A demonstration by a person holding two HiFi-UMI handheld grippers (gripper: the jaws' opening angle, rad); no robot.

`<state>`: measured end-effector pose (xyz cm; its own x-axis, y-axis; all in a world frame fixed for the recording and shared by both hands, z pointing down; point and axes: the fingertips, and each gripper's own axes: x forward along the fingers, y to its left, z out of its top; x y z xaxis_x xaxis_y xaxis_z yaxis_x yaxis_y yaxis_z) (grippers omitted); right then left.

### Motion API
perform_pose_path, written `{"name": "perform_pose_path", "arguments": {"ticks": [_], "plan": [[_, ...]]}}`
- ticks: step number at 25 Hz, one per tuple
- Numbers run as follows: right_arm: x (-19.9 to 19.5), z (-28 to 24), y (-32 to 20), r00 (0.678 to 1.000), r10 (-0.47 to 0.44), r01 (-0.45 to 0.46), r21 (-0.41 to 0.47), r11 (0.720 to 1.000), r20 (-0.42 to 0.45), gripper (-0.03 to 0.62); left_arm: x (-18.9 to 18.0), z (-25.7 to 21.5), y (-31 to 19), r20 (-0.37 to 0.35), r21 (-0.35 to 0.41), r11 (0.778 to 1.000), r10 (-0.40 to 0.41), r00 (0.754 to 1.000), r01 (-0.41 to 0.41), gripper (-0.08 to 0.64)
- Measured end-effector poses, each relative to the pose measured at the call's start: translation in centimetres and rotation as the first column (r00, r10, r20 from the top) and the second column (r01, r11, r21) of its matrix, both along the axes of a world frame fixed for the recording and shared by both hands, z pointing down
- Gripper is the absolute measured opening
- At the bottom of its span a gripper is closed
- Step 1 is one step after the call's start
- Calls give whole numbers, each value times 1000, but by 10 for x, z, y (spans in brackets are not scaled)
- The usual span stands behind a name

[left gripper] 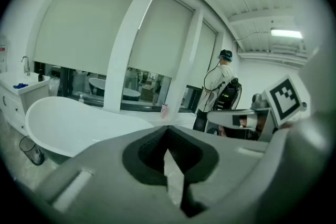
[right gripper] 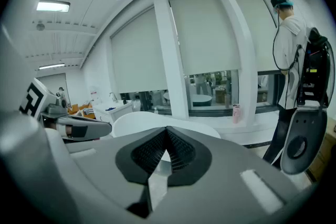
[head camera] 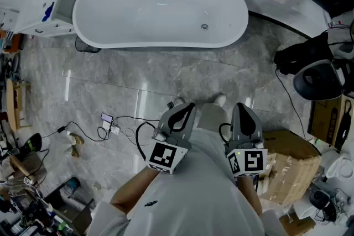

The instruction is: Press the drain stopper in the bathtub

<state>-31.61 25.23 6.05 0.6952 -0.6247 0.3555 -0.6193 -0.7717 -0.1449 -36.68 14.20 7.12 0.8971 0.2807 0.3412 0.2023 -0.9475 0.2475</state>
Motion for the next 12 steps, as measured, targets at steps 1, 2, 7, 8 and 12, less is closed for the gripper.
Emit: {"name": "perform_pose_path", "arguments": {"ticks": [1, 2, 7, 8, 12], "plan": [[-12, -2, 5, 1000, -13, 13, 10, 1000, 1, 5, -13, -2, 10, 10, 9, 1000, 9, 1000, -9, 3], [-24, -5, 11, 1000, -26, 26, 18, 999, 2, 5, -25, -4, 20, 19, 17, 1000, 16, 1000, -16, 3], [-83, -14, 49, 995, -96, 96, 31, 995, -7, 5, -90, 1, 75, 71, 20, 1000, -11, 997, 9, 3], [-95, -13, 62, 994, -110, 110, 31, 993, -6, 5, -103, 4, 89, 83, 21, 999, -25, 996, 23, 3], [-145, -5, 133, 991, -134, 134, 4, 991, 16, 5, -151, 15, 162, 128, 6, 999, -37, 991, 36, 3]]}}
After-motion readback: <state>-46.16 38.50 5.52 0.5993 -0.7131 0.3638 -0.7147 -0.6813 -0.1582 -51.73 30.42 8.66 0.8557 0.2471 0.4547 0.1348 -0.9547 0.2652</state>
